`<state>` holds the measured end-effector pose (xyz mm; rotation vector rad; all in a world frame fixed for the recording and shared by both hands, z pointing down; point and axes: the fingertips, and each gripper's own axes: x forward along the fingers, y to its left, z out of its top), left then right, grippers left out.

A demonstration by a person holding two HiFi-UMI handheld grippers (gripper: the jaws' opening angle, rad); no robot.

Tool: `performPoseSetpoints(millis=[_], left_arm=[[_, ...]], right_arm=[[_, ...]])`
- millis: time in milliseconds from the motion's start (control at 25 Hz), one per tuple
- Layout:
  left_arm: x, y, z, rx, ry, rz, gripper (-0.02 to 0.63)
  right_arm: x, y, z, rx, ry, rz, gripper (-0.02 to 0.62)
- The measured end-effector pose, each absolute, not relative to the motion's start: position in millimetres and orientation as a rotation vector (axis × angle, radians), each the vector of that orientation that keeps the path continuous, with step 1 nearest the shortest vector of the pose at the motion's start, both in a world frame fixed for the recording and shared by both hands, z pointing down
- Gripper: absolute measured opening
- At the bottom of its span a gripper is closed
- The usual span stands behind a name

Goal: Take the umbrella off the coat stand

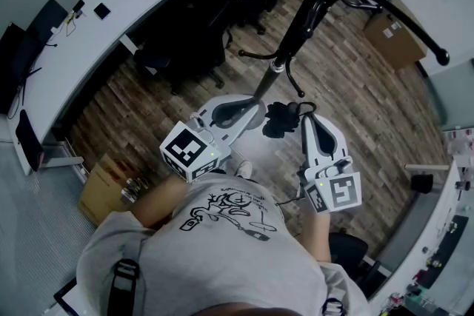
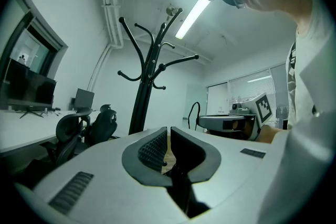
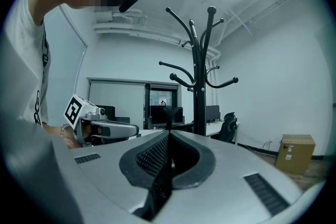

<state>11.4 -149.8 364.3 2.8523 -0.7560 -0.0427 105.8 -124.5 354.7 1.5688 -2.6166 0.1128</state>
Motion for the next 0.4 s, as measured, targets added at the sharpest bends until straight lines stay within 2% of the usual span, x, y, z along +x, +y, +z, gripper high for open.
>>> performPoseSetpoints(millis=[400], left_arm=[[8.8,-149.0,365.5,2.842,-0.738,-0.046,0.026]], right_arm=[[102.8,-124.3,350.6,1.572,-2.617,0.109,0.011]])
